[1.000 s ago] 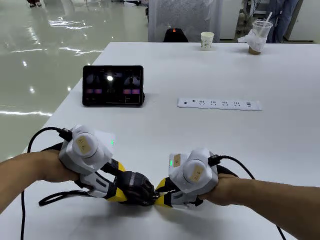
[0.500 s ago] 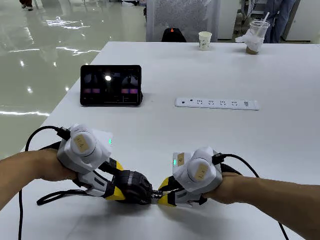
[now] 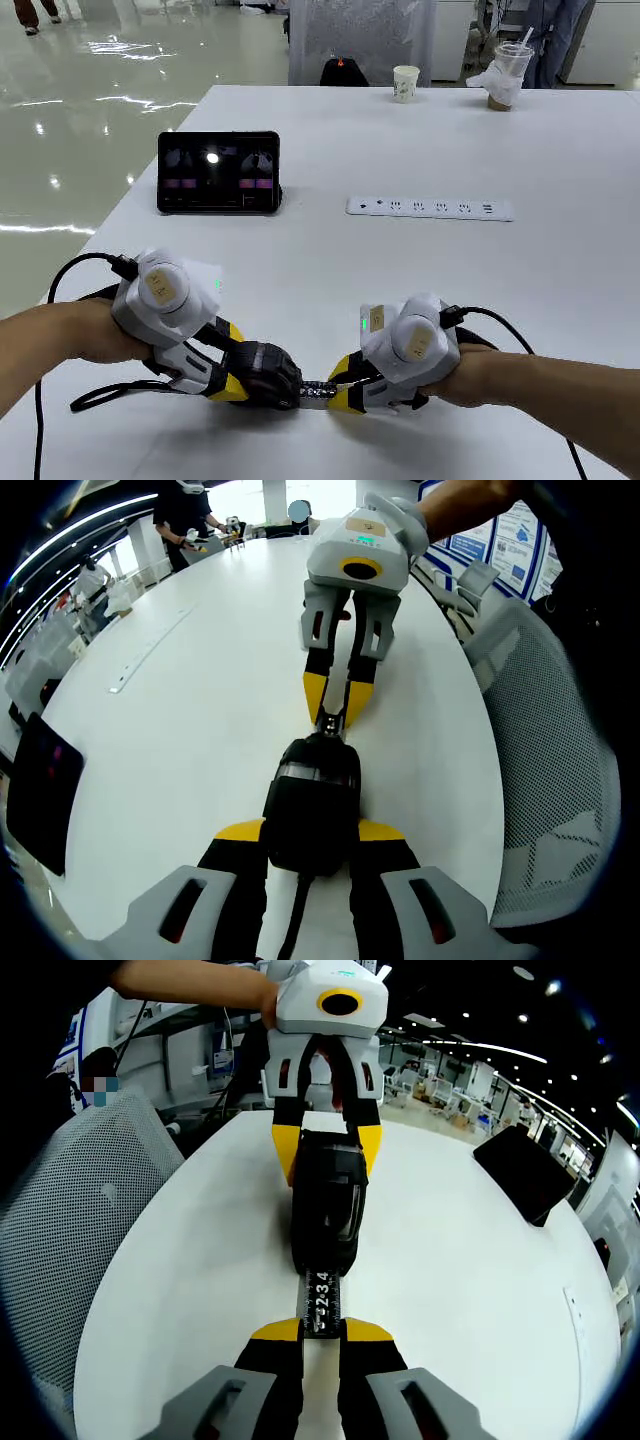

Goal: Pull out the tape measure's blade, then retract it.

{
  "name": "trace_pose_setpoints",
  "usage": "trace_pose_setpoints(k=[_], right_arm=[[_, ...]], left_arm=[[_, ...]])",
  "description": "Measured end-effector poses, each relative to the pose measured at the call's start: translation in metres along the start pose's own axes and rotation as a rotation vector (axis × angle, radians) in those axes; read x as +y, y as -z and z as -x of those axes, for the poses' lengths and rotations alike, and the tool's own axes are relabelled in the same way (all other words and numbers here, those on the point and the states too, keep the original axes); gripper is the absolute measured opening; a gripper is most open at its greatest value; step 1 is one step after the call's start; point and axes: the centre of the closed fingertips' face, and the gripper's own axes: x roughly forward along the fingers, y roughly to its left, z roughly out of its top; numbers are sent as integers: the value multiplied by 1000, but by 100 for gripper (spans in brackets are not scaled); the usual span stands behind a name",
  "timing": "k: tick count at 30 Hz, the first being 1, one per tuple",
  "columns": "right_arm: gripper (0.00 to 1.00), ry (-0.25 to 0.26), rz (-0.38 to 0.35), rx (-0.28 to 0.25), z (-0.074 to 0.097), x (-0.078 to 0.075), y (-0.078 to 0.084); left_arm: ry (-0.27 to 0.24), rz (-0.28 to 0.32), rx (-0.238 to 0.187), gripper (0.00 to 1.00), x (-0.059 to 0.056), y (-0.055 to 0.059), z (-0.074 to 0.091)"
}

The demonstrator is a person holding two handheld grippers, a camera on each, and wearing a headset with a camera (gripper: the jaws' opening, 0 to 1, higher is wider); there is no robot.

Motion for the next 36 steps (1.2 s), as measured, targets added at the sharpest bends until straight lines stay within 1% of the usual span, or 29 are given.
trace_pose_setpoints(k=[13,18,23,36], right_arm=[[9,5,-2,8,8,0,7],[9,6,-1,11,9,0,9],[9,6,-5,11,11,1,12],[9,11,-22,16,21,1,22]], left_arm=[[-3,0,8,25,-1,-1,0],[-3,-4,17,25,-8,-5,2],[-2,-2,21,25,-10,-7,4],[-5,5,25,25,-11,-7,5]])
